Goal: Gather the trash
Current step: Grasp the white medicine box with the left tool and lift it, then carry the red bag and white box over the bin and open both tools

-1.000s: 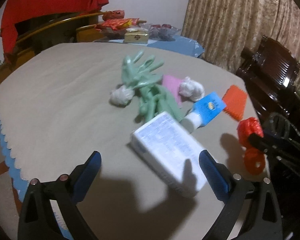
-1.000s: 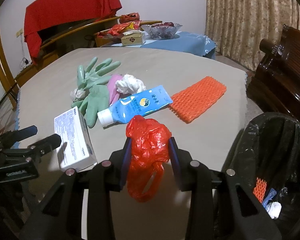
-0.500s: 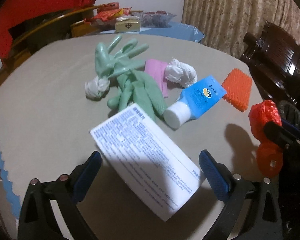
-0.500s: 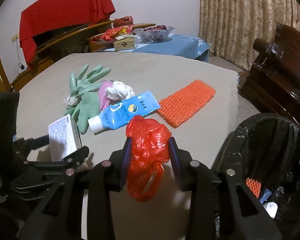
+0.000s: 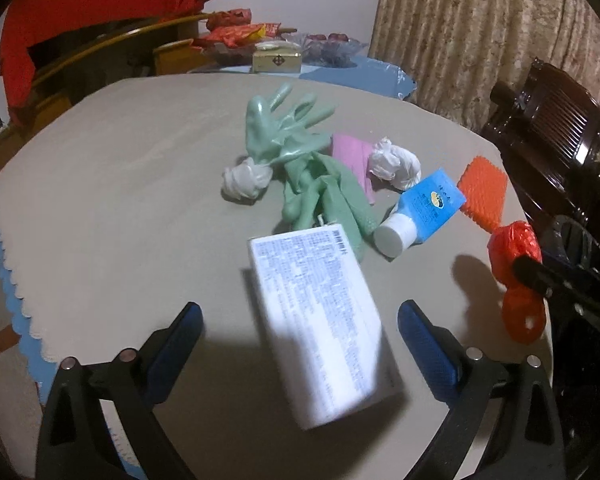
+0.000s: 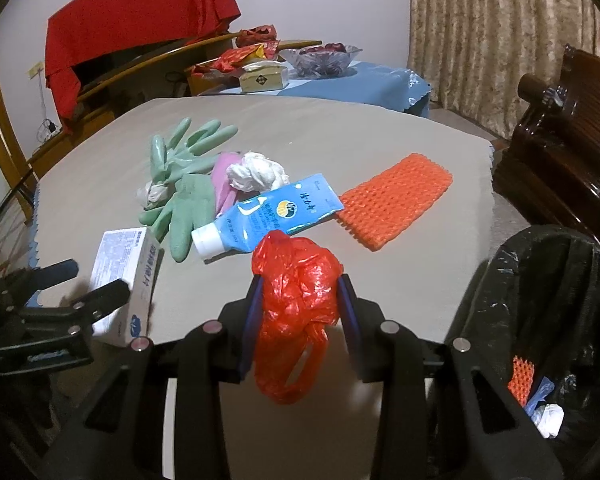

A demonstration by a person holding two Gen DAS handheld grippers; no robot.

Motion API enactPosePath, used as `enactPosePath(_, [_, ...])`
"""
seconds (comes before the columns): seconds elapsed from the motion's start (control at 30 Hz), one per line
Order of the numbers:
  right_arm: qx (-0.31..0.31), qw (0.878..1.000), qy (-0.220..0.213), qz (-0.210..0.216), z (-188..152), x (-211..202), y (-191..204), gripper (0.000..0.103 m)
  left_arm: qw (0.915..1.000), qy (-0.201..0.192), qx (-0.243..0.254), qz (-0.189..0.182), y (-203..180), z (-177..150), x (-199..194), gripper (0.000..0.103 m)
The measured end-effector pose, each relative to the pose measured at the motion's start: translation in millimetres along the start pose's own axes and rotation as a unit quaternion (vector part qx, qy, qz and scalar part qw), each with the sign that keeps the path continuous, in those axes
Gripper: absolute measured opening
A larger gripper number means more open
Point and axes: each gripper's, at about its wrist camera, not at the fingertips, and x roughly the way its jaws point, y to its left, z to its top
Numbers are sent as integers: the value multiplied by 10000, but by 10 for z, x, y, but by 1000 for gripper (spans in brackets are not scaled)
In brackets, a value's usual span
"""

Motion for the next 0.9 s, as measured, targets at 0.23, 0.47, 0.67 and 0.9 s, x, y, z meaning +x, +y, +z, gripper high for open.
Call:
enactPosePath(0.23, [-45,10000,-29,4,19,-48,18,36,9996,223,-171,66,-1,-67,224,95])
enactPosePath(0.47, [-13,10000,-59,25,51,-118,9,36,9992,107,-164,-356,-4,-85,153,62])
enactPosePath(0.67, [49,9998,-193,27,114,-273,-19,36,9984,-269,-151,-467,-50,37,-114,60])
enactPosePath(0.9, [104,9990,-433,22,225,-526,-55,36,9961,-670,4,-580,-199,247,-473,60])
